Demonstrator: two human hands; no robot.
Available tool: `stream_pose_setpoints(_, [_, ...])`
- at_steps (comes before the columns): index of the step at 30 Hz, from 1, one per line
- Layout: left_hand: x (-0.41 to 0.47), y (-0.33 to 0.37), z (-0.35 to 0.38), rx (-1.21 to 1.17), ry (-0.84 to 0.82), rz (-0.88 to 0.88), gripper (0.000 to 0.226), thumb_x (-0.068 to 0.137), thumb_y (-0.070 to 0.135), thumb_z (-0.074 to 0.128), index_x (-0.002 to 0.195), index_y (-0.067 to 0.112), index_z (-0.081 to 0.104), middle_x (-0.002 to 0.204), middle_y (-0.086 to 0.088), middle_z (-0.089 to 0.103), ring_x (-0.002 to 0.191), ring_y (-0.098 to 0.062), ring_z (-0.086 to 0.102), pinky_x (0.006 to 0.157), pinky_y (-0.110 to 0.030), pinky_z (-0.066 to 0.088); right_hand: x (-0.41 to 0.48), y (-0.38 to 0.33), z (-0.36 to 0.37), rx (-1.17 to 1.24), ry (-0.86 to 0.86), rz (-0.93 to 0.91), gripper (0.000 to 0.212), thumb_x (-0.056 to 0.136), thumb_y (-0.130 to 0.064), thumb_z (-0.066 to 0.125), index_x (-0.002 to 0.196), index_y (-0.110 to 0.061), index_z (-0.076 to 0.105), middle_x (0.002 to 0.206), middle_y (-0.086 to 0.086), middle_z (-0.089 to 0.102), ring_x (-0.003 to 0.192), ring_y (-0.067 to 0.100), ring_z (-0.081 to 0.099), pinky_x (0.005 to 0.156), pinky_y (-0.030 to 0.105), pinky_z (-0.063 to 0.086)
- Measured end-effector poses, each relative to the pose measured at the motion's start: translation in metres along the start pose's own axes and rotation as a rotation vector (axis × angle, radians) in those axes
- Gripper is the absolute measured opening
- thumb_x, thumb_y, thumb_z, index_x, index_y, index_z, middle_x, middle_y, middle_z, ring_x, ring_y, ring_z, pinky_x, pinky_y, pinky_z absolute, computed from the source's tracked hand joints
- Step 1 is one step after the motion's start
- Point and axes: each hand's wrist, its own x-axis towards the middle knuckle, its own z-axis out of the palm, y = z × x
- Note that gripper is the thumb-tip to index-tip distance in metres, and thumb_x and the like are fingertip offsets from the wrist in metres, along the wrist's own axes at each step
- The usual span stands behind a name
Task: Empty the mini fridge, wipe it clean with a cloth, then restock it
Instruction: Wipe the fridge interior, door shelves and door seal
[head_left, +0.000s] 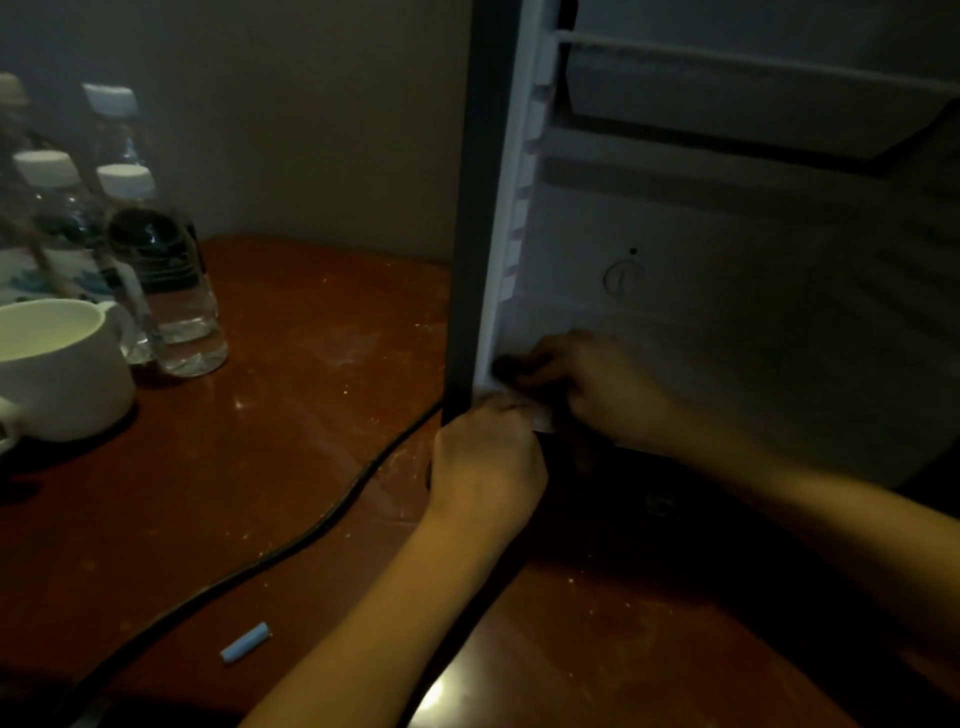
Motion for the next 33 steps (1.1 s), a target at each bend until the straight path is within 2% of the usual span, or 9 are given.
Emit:
stream_pose_setpoints(4, [-0.002,-0.001,0.001,-0.024,-0.033,-0.029,0.029,0.078,0.016,0.045,0.077,0.013,0.074,0.079,-0.003,0.069,0.053,-0.024,0.063,0.043,-0.033,0.052,-0.005,-0.002,0.0,0.006,-0.011,-0.047,0.047,0.085,0.006,0.054,0.12,-0.021,0.069,0.128,0.001,0.062,0.116,0.025,0.054,0.097,0.04,0.042])
stream_pose_setpoints(9, [-0.002,-0.005,0.003,-0.05,0.076,0.002,0.038,0.079,0.018,0.04,0.08,0.012,0.077,0.08,-0.002,0.072,0.053,-0.023,0.065,0.043,-0.028,0.052,0.079,0.052,0.013,-0.069,-0.012,0.28,0.037,0.09,0.001,0.049,0.119,-0.013,0.067,0.124,0.012,0.061,0.114,0.03,0.055,0.096,0.036,0.044])
stream_pose_setpoints(12, [0.0,-0.005,0.002,-0.061,0.089,-0.01,0.041,0.078,0.02,0.037,0.077,0.013,0.078,0.077,-0.001,0.072,0.054,-0.022,0.065,0.044,-0.026,0.052,0.091,0.053,0.015,-0.12,0.04,0.349,0.025,0.094,-0.008,0.053,0.114,-0.009,0.068,0.118,0.013,0.065,0.107,0.028,0.06,0.09,0.036,0.048])
stream_pose_setpoints(16, [0.001,-0.004,0.002,-0.049,0.062,-0.035,0.037,0.077,0.018,0.039,0.069,0.012,0.074,0.069,-0.004,0.068,0.05,-0.026,0.063,0.042,-0.032,0.051,0.036,0.014,0.007,-0.124,-0.04,0.131,0.041,0.087,0.003,0.051,0.12,-0.016,0.068,0.124,0.01,0.06,0.112,0.031,0.053,0.093,0.038,0.044])
stream_pose_setpoints(18, [0.001,-0.003,0.0,-0.042,0.056,-0.048,0.028,0.076,0.016,0.045,0.065,0.013,0.071,0.068,-0.002,0.066,0.047,-0.023,0.061,0.041,-0.028,0.048,-0.008,-0.011,0.002,-0.087,-0.007,-0.066,0.038,0.087,-0.003,0.053,0.115,-0.021,0.071,0.118,0.005,0.065,0.099,0.029,0.058,0.082,0.04,0.049])
stream_pose_setpoints(20, [0.001,-0.003,-0.002,-0.042,0.048,-0.046,0.021,0.073,0.014,0.052,0.061,0.013,0.069,0.064,-0.002,0.065,0.044,-0.022,0.059,0.04,-0.026,0.044,-0.033,-0.017,-0.002,-0.042,0.003,-0.113,0.038,0.087,-0.005,0.054,0.114,-0.024,0.072,0.118,0.001,0.066,0.096,0.025,0.059,0.078,0.041,0.05])
stream_pose_setpoints(24, [-0.001,-0.004,0.002,-0.01,0.014,-0.034,0.017,0.068,0.012,0.056,0.054,0.014,0.067,0.061,-0.005,0.066,0.042,-0.022,0.06,0.037,-0.028,0.048,0.001,0.011,0.004,-0.029,-0.008,0.038,0.046,0.084,0.01,0.054,0.116,-0.018,0.071,0.122,0.007,0.065,0.108,0.031,0.059,0.092,0.043,0.044])
stream_pose_setpoints(29, [0.001,-0.008,0.006,-0.025,0.041,-0.05,0.031,0.075,0.015,0.042,0.051,0.015,0.061,0.055,0.001,0.058,0.039,-0.019,0.052,0.034,-0.026,0.042,0.091,0.053,0.004,-0.13,-0.031,0.321,0.033,0.093,-0.005,0.053,0.123,-0.011,0.065,0.128,0.014,0.06,0.116,0.032,0.055,0.098,0.039,0.044])
stream_pose_setpoints(33, [0.003,-0.009,0.004,-0.009,0.063,-0.045,0.028,0.074,0.016,0.045,0.05,0.016,0.061,0.054,0.002,0.058,0.038,-0.018,0.051,0.033,-0.025,0.041,0.1,0.043,0.007,-0.172,-0.005,0.349,0.03,0.095,-0.012,0.054,0.124,-0.008,0.063,0.128,0.014,0.06,0.115,0.03,0.056,0.092,0.034,0.043])
